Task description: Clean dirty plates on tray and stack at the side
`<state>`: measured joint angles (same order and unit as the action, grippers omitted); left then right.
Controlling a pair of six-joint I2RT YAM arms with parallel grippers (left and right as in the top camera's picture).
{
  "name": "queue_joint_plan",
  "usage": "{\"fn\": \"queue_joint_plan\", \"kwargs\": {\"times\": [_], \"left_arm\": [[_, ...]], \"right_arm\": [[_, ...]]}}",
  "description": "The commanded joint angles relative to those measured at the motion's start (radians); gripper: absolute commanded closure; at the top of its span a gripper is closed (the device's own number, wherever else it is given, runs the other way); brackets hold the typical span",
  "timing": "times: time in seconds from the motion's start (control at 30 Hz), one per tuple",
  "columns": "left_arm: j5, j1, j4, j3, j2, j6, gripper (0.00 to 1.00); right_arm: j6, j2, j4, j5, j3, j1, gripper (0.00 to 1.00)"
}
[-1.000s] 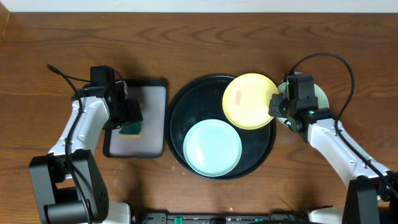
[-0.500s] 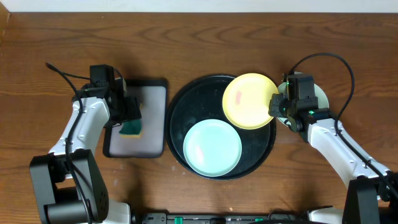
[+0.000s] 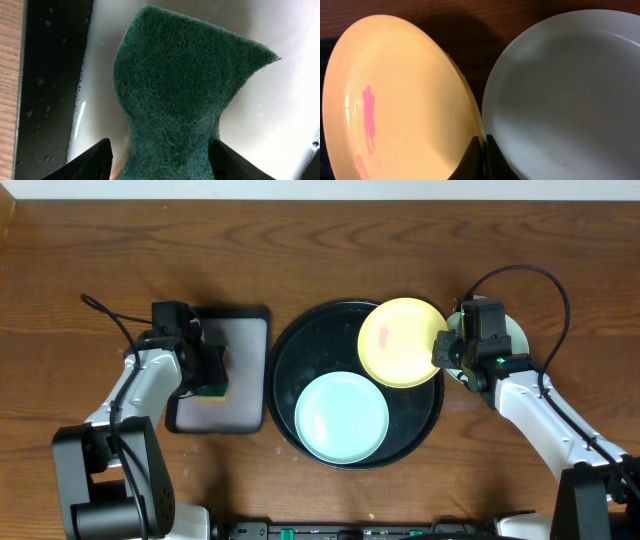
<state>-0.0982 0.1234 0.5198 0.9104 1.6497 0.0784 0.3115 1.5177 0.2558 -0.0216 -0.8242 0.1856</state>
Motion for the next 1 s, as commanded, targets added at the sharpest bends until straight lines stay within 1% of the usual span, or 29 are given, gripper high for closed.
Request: {"fn": "queue_joint_plan", "kwargs": {"times": [0.0,0.1,0.27,0.63,0.73,0.87,0.97], "left_arm": [[0.012,0.004,-0.009,-0.011,0.011,0.008,0.37],[0.009,0.004,-0.009,-0.013,0.011,0.008,0.4],[0.009,0.004,-0.018,-0.031,0.011,0.008,0.39],[0.008,0.004,-0.107,-0.101,0.011,0.008,0.41],[0.009,0.004,-0.111,-0.101,0.009,0.008,0.41],[0.01,0.005,-0.103,-0.082,-0.016,0.007,0.41],[0.01,0.004,-0.092,-0.064,-0.068,0.008,0.41]], "right_arm": [[0.017,0.004,-0.006,0.004,0.001,0.013,0.99],[0.017,0.004,-0.006,0.004,0.001,0.013,0.99],[0.017,0.004,-0.006,0.004,0.001,0.013,0.99],[0.017,0.004,-0.006,0.004,0.001,0.013,0.99],[0.017,0.004,-0.006,0.005,0.001,0.013,0.99],[0.017,0.004,-0.006,0.005,0.001,0.013,0.99],[0.017,0.004,-0.006,0.005,0.001,0.013,0.99]]}}
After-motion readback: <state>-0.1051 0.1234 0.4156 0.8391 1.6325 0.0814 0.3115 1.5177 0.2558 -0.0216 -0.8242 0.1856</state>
